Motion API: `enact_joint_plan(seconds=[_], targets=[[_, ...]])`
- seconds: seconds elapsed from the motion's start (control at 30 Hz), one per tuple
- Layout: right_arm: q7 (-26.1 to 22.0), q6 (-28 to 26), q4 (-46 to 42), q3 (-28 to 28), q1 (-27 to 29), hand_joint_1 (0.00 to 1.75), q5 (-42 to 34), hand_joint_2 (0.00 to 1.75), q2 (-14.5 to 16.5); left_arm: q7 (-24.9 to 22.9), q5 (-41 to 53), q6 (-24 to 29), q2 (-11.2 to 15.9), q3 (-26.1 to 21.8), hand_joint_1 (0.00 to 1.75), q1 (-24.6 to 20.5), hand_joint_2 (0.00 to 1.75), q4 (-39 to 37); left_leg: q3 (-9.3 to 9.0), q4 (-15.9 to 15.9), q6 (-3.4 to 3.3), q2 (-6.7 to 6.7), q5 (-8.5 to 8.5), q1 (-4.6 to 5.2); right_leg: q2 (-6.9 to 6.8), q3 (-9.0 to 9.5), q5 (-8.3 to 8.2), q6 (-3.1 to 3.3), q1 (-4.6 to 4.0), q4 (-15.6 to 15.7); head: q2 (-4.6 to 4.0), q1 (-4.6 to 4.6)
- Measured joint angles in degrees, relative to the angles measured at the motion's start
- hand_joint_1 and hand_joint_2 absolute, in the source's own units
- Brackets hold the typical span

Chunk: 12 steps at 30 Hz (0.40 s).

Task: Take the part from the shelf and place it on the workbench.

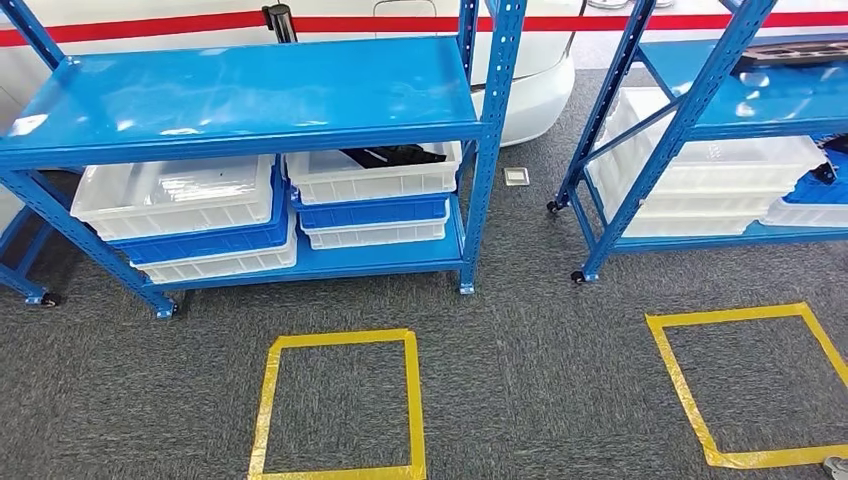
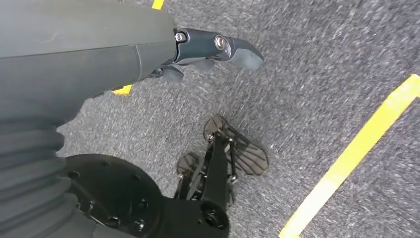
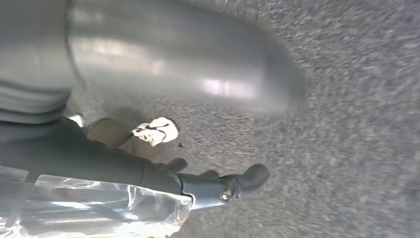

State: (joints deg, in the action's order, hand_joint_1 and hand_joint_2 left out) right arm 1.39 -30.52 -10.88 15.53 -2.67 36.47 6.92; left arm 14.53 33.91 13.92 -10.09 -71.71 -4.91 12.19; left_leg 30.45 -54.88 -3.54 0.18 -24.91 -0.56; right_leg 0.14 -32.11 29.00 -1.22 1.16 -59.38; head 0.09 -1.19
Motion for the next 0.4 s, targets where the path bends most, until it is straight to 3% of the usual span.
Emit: enact_joint_plan(seconds=[0.07,0.1,0.13,0.17,0.23,0.27,0.3,0.4], targets=[[-0.5,1.1,0.0,-0.1,0.5,0.00,-0.6,1.75,-0.2,-0.4,-0.7,-0.6,0.2,1.3,0.00,0.0,1.75,0.3,0.19,0.4,-0.36,0.18,0.41,0.09,-0.06,-3.80,3.52,0.72,0.10,-7.8,0.00,0.05],[-0.6,1.9,0.0,-0.2,0.9,0.00,-1.3,1.75,-0.4,-0.7,-1.4,-0.9,0.3,2.4,0.00,0.1,1.75,0.6,0.30,0.4,-0.41,0.20,0.48,0.18,-0.06,-5.39,4.63,0.75,0.16,-11.1,0.00,0.10],[-0.6,2.6,0.0,-0.4,1.5,0.00,-2.2,1.75,-0.6,-1.0,-2.1,-1.3,0.5,3.7,0.00,0.1,1.75,1.1,0.36,0.3,-0.39,0.18,0.50,0.26,-0.07,-5.98,4.80,0.50,0.20,-12.5,0.00,0.08],[-0.7,3.3,0.1,-0.6,2.2,0.00,-3.0,1.31,-0.7,-1.4,-2.8,-1.6,0.6,5.1,0.00,0.1,1.75,1.6,0.40,0.3,-0.36,0.14,0.51,0.30,-0.07,-5.49,4.12,0.06,0.22,-11.7,0.00,0.12],[-0.7,4.6,0.2,-1.1,3.5,0.00,-4.7,0.44,-1.2,-2.0,-4.3,-2.2,1.0,7.9,0.00,0.1,0.87,2.8,0.51,-0.2,-0.07,0.05,0.38,0.35,-0.17,-1.67,1.23,-0.88,0.34,-4.5,0.00,0.14],[-0.7,5.2,0.3,-1.3,4.0,0.00,-5.4,0.00,-1.3,-2.3,-5.1,-2.5,1.2,9.4,0.00,0.1,0.44,3.3,0.76,-0.8,0.26,0.07,0.11,0.54,-0.20,0.22,0.00,-1.00,0.30,-0.7,0.00,0.17],[-0.7,5.9,0.3,-1.6,4.3,0.00,-6.2,0.00,-1.5,-2.6,-5.8,-2.8,1.5,10.8,0.00,0.1,0.00,3.9,1.02,-1.3,0.64,0.12,-0.18,0.70,-0.20,1.57,-0.83,-0.81,0.28,1.9,0.00,0.08],[-0.8,7.5,0.4,-2.4,5.1,0.00,-8.2,0.00,-1.7,-3.3,-7.6,-3.4,2.1,14.5,0.00,0.3,0.00,4.9,1.42,-1.9,1.41,0.25,-0.52,0.81,-0.10,2.25,-1.42,0.18,0.02,3.2,0.00,-0.13]])
